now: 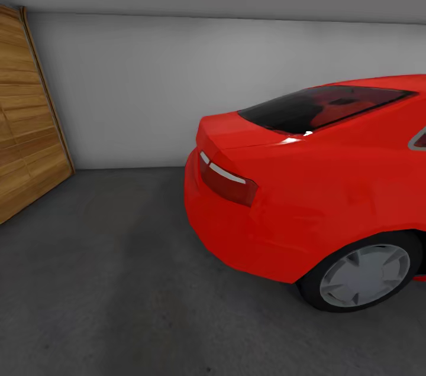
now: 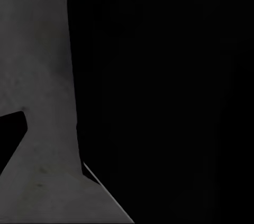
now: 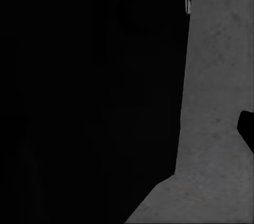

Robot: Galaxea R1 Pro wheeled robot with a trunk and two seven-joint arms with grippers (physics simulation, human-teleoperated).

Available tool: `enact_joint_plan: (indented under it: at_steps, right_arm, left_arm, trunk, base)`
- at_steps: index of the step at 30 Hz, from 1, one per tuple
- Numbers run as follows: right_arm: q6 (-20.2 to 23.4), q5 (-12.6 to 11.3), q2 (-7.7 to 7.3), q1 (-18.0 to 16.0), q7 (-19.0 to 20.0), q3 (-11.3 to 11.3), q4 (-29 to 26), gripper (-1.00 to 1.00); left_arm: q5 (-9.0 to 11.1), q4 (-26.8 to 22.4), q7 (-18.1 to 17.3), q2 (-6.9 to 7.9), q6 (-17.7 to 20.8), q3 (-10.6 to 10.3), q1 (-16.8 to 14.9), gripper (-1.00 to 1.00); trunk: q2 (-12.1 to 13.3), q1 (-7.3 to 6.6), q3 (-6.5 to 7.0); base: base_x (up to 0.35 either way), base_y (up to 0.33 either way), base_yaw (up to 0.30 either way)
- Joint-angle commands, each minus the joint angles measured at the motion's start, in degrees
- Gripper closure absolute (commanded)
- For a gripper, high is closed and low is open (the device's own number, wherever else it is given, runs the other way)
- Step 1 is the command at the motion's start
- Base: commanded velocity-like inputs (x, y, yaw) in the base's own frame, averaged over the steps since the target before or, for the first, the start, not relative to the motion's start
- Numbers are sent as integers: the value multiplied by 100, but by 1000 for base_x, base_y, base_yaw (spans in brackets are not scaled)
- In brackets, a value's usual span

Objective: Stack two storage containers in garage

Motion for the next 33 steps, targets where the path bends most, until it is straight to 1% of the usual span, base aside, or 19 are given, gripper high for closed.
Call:
enact_joint_plan:
  at_steps: [1, 4, 8, 13, 19, 26, 27, 33]
  right_arm:
    - [-9, -9, 26, -9, -2, 33, -9, -100]
    - [-16, -14, 23, -9, 6, 131, -7, -100]
    - [-145, -143, 20, -9, 14, 259, 6, -100]
    - [-306, -304, 16, -9, 26, 420, 9, -100]
    - [-483, -496, 9, -9, 34, 613, 9, -100]
    - [-483, -720, 9, -9, 35, 840, 9, -100]
    - [-483, -852, 9, -9, 35, 2736, 9, -100]
    - [-483, -852, 9, -9, 35, 2740, 9, -100]
  left_arm:
    - [9, -33, 9, 33, -33, -9, -9, -100]
    - [9, -76, 9, 46, -58, -9, -9, -100]
    - [9, -202, 9, 58, -98, -9, -9, -100]
    - [10, -229, 9, 55, -105, -9, -9, -100]
    - [9, -234, 9, 61, -105, -9, -9, -100]
    - [9, -235, 9, 61, -105, -9, -9, -100]
    - [9, -235, 9, 61, -105, -9, -9, -100]
    - [9, -234, 9, 61, -105, -8, -9, -100]
  trunk:
    - [-2, 0, -3]
    - [-2, 0, -3]
    - [-2, 0, -3]
    - [-2, 0, -3]
    - [-2, 0, -3]
    - [-2, 0, -3]
    - [-2, 0, -3]
    - [-2, 0, -3]
  base:
    - [0, 0, 0]
    - [0, 0, 0]
    - [0, 0, 0]
    - [0, 0, -30]
    - [0, 0, -207]
    - [0, 0, -245]
    - [0, 0, -245]
    - [0, 0, -245]
